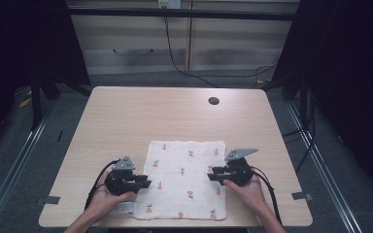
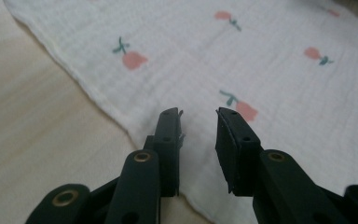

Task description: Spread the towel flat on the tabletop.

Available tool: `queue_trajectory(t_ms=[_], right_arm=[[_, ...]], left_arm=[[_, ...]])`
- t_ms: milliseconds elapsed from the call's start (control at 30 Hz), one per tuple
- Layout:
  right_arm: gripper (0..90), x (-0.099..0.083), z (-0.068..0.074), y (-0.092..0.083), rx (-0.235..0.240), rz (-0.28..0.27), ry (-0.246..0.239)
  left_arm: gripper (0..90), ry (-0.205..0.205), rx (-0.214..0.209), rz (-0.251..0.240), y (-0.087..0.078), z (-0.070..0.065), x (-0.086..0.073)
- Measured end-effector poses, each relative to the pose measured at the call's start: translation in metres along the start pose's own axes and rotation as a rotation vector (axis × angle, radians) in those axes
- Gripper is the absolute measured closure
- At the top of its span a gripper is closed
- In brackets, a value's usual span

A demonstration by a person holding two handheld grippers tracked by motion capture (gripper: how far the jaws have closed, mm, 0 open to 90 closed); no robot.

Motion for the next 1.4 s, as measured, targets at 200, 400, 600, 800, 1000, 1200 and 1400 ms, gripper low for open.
queue_trajectory(t_ms=[200, 400, 600, 800, 1000, 1200, 1400], right_arm=[[65.5, 0.02, -0.038, -0.006, -0.08, -0.054, 0.041], [66.4, 0.034, -0.079, -0.003, -0.153, -0.052, 0.072], [64.2, 0.037, -0.097, 0.004, -0.201, -0.047, 0.117], [62.2, 0.036, -0.105, 0.015, -0.223, -0.045, 0.133], [64.2, 0.038, -0.108, 0.019, -0.23, -0.014, 0.134], [87.0, 0.038, -0.107, 0.019, -0.199, -0.026, 0.139], [89.0, 0.04, -0.101, 0.018, -0.174, -0.067, 0.135]], left_arm=[[67.9, -0.012, 0.039, -0.02, 0.013, 0.014, 0.011], [68.7, -0.021, 0.046, -0.007, 0.017, 0.022, 0.006], [68.6, -0.013, 0.047, -0.013, 0.016, 0.021, 0.004], [68.3, -0.007, 0.045, -0.012, 0.015, 0.021, 0.003], [68.3, 0.0, 0.045, -0.017, 0.015, 0.021, 0.003], [68.3, -0.002, 0.045, -0.019, 0.015, 0.021, 0.002], [68.3, -0.011, 0.054, -0.029, 0.016, 0.02, 0.002]])
Point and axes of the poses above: each handheld gripper's, and its own axes: y roughly forward along the jaws, x roughly out of its top, z roughly to its left, the point moved 2 cm from there along y, roughly forward along the jaws, and after that the axes turned 6 degrees about x, right-handed, at the moved point
